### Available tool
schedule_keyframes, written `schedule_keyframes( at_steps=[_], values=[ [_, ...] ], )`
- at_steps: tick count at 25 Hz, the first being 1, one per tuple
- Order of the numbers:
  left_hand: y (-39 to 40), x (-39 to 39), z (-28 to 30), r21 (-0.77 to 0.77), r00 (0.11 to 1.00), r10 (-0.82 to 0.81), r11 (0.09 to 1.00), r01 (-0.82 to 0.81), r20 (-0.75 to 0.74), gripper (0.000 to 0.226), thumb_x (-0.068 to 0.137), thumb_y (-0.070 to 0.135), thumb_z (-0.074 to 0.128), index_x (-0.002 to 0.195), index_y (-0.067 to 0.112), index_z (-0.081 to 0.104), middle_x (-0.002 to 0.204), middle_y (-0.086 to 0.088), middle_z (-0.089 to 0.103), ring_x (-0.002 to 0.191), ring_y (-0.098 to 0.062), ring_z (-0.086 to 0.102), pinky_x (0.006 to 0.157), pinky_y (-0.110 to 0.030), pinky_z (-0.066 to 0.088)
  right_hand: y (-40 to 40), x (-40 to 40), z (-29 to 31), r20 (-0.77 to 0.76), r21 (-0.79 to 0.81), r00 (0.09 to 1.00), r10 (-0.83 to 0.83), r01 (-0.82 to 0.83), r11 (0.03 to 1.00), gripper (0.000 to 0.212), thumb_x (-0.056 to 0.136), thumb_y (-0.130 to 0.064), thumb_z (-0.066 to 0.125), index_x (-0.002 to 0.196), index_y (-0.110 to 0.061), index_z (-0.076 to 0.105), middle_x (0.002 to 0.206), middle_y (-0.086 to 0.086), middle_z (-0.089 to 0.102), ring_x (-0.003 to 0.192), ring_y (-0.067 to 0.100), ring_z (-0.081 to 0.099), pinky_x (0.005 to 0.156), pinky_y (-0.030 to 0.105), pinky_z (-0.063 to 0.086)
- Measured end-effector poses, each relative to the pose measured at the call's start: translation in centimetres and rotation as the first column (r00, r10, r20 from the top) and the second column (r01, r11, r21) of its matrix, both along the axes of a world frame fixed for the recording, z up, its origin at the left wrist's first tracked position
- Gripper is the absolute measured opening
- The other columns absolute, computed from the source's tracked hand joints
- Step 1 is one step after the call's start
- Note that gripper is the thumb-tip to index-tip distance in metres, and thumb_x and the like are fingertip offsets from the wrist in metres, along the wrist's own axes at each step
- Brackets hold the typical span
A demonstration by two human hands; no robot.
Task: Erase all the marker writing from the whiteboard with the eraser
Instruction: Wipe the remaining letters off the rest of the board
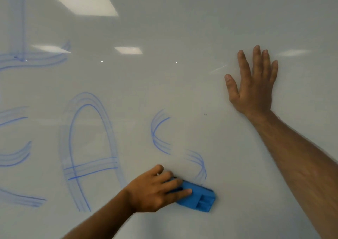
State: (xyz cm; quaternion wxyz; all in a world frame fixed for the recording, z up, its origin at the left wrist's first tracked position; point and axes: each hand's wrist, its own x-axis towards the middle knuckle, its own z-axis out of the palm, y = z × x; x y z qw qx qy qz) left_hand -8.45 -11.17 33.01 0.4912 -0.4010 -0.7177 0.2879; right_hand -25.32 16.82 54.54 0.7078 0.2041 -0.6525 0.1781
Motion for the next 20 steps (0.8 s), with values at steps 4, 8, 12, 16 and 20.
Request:
schedule_keyframes(
  at_steps=[4,8,12,16,20],
  values=[
    [1.6,-0.3,4.1,0.325,0.983,0.064,0.946,-0.006,-0.170,0.047,0.089,0.022,0.066,0.136,0.024,0.064,0.112,-0.005,0.069,0.082,-0.026,0.058,0.069,-0.037,0.040,0.0,0.0,0.0,0.001,0.001,1.000,0.010,-0.010,1.000,0.066,0.106,-0.057,0.032,0.160,-0.020,0.030,0.165,0.021,0.022,0.153,0.042,0.018,0.122,0.064,0.011],
    [3.3,-0.9,6.1,0.551,0.961,0.146,0.834,0.008,-0.234,0.055,0.084,0.026,0.068,0.138,0.024,0.055,0.114,-0.005,0.067,0.087,-0.026,0.056,0.072,-0.039,0.038,0.0,-0.1,-0.1,0.001,-0.005,1.000,0.009,-0.009,1.000,0.065,0.106,-0.057,0.033,0.159,-0.020,0.031,0.165,0.021,0.022,0.153,0.042,0.019,0.122,0.064,0.012],
    [3.4,-1.2,2.7,0.318,0.987,0.057,0.948,-0.006,-0.152,0.046,0.091,0.020,0.062,0.137,0.022,0.063,0.116,-0.006,0.068,0.088,-0.028,0.057,0.077,-0.040,0.043,-0.1,-0.1,-0.2,-0.013,-0.016,1.000,0.009,-0.010,1.000,0.064,0.106,-0.056,0.034,0.159,-0.020,0.033,0.165,0.021,0.024,0.152,0.042,0.021,0.121,0.064,0.014],
    [3.6,-1.1,-1.7,0.151,1.000,0.018,0.988,-0.016,-0.012,0.040,0.099,0.020,0.061,0.139,0.023,0.060,0.114,-0.004,0.066,0.088,-0.026,0.059,0.081,-0.038,0.046,0.0,-0.1,-0.2,-0.014,-0.022,1.000,0.010,-0.010,1.000,0.064,0.106,-0.056,0.034,0.159,-0.020,0.033,0.165,0.020,0.025,0.152,0.041,0.021,0.122,0.063,0.014],
    [3.6,-1.1,-3.1,0.122,0.999,-0.019,0.992,0.015,0.031,0.035,0.102,0.016,0.056,0.136,0.024,0.062,0.110,-0.002,0.066,0.088,-0.023,0.060,0.079,-0.037,0.048,-0.1,-0.2,-0.2,-0.018,-0.024,1.000,0.014,-0.014,1.000,0.064,0.106,-0.056,0.035,0.158,-0.020,0.034,0.164,0.020,0.025,0.152,0.041,0.022,0.122,0.062,0.014]
  ],
)
